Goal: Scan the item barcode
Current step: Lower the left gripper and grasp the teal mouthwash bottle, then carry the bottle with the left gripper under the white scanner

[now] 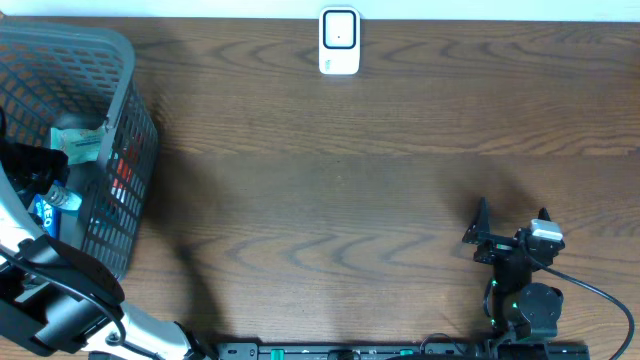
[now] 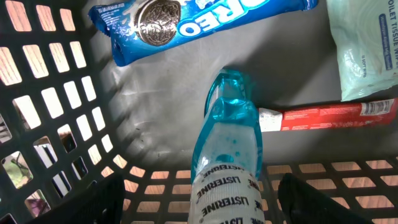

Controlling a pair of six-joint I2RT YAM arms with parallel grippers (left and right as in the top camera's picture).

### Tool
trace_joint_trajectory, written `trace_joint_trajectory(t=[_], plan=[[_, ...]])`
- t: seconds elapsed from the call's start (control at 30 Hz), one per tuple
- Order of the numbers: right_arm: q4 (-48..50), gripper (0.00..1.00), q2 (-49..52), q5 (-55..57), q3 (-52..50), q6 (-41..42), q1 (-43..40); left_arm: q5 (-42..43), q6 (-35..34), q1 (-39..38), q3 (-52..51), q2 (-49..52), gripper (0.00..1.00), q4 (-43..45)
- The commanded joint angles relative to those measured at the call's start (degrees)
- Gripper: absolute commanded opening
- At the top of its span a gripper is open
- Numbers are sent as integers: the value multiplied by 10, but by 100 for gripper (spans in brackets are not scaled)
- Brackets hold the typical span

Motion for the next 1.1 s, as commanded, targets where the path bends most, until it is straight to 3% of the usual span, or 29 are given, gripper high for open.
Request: trace_joint_trajectory(t=[0.0, 0.27, 0.3, 0.43, 0.63, 1.07], plan=[[-2, 99, 0, 0, 0, -7, -11, 3, 5, 0, -12, 19, 80, -4], [-2, 99, 0, 0, 0, -7, -11, 3, 5, -2, -57, 23, 79, 28], [-2, 99, 0, 0, 0, -7, -11, 3, 7, -2, -57, 23, 75, 29], [-2, 99, 0, 0, 0, -7, -11, 3, 10, -2, -57, 23, 43, 34], [-2, 99, 0, 0, 0, -7, -11, 2, 19, -1, -57, 23, 25, 44], [-2, 99, 0, 0, 0, -7, -11, 3, 30, -1, 47, 2, 23, 4]])
